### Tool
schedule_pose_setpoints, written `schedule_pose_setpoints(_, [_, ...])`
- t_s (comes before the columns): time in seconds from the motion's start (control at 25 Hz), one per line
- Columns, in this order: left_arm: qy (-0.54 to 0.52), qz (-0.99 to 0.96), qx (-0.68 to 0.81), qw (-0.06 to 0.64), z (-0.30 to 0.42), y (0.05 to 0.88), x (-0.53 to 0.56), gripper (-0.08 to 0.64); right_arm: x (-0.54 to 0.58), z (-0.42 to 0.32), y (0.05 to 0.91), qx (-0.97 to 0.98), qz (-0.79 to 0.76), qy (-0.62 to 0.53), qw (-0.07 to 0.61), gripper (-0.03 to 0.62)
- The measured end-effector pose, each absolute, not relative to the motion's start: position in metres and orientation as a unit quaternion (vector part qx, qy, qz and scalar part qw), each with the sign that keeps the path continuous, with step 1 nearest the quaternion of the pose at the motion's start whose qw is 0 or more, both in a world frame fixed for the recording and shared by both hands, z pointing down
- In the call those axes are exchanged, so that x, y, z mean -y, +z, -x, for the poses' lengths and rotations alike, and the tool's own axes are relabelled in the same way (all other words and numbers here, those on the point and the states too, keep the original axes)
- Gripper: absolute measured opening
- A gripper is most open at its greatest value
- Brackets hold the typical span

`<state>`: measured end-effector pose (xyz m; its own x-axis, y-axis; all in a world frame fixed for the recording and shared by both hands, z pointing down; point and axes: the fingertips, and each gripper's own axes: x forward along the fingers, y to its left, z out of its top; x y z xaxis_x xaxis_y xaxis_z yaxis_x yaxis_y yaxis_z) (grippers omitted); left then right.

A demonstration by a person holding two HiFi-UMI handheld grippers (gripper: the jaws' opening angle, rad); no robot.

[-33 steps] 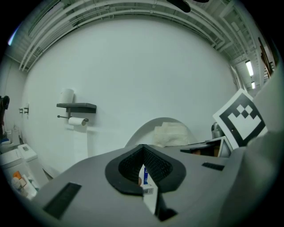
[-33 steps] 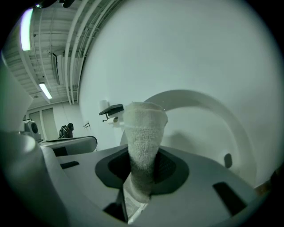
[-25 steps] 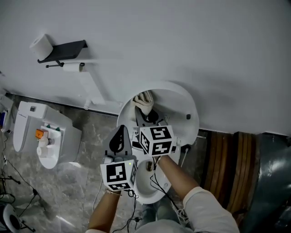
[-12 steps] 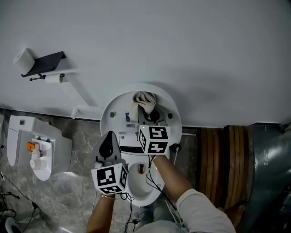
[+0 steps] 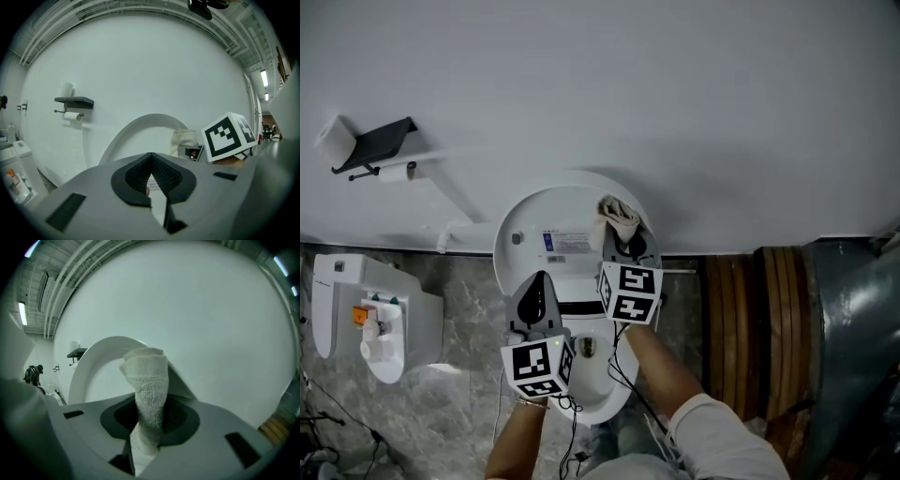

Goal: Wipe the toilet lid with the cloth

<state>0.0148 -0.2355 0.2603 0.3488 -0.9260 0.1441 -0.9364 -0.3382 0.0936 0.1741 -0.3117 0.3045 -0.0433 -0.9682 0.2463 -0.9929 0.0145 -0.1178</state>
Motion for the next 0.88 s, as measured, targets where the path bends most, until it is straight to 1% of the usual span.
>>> schedule_pose_setpoints(0.16, [0.036, -0.798, 0.596, 0.083, 0.015, 0.267, 0.230, -0.006, 0.302, -0.130, 0.300, 0.746, -0.653, 0.127, 0.045, 0.097])
schedule_pose_setpoints(0.32, [0.045, -0.771, 0.629, 0.089, 0.068, 0.274, 0.222, -0.006, 0.296, -0.048, 0.306, 0.791, -0.595, 0.139, 0.040, 0.097])
schedule_pose_setpoints(0.44, [0.040, -0.747, 0.656, 0.097, 0.103, 0.281, 0.214, -0.006, 0.295, 0.010, 0.325, 0.816, -0.558, 0.134, 0.064, 0.097])
schedule_pose_setpoints(0.56, [0.046, -0.727, 0.677, 0.106, 0.136, 0.292, 0.201, -0.006, 0.295, 0.050, 0.347, 0.826, -0.542, 0.135, 0.079, 0.097])
schedule_pose_setpoints(0.72, [0.040, -0.703, 0.700, 0.119, 0.163, 0.305, 0.192, -0.006, 0.305, 0.069, 0.366, 0.827, -0.542, 0.120, 0.089, 0.097])
schedule_pose_setpoints(0.88, [0.039, -0.699, 0.703, 0.126, 0.160, 0.319, 0.192, -0.006, 0.324, 0.054, 0.380, 0.821, -0.551, 0.114, 0.098, 0.097])
